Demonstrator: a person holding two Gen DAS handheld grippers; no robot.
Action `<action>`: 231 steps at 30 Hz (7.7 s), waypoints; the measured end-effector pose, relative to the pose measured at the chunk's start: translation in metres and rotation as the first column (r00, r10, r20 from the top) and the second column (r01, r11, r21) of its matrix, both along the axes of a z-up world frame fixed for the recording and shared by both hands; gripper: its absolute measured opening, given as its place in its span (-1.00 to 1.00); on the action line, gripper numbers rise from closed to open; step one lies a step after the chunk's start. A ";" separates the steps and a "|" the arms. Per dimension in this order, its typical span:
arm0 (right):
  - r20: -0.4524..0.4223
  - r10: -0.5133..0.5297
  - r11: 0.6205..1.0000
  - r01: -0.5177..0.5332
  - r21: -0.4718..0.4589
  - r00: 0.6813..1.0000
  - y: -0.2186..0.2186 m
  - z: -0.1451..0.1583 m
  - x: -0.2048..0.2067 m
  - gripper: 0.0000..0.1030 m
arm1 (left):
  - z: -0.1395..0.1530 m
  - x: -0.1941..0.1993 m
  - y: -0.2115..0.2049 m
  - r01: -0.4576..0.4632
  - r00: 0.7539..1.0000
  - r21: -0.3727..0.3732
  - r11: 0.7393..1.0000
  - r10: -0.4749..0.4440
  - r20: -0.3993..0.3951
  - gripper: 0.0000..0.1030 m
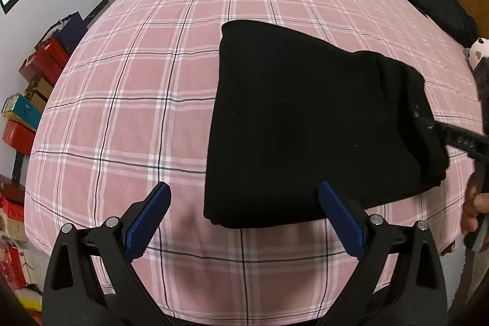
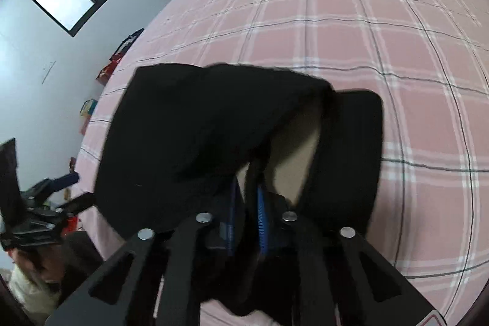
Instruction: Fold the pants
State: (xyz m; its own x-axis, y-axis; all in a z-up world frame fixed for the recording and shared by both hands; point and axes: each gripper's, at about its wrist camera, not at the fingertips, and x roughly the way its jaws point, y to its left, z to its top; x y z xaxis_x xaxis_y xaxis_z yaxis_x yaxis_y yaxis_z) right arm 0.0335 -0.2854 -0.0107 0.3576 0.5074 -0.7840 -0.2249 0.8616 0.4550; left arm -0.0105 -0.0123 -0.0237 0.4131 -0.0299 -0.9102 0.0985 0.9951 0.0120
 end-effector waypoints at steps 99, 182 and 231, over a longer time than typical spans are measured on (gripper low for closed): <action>-0.277 -0.420 0.898 0.440 0.011 0.864 0.005 -0.056 -0.092 0.64 | -0.023 -0.026 0.087 -0.100 0.995 -0.073 0.992 0.102 0.021 0.87; -0.142 -0.185 0.981 0.192 0.035 0.972 0.092 0.067 -0.135 -0.29 | 0.092 -0.079 0.074 0.072 0.991 -0.174 0.982 -0.090 -0.097 -0.35; 0.428 -0.315 0.949 0.288 0.127 0.847 0.026 0.181 0.166 0.48 | 0.222 0.183 0.037 0.180 0.877 -0.144 0.973 -0.092 0.471 0.06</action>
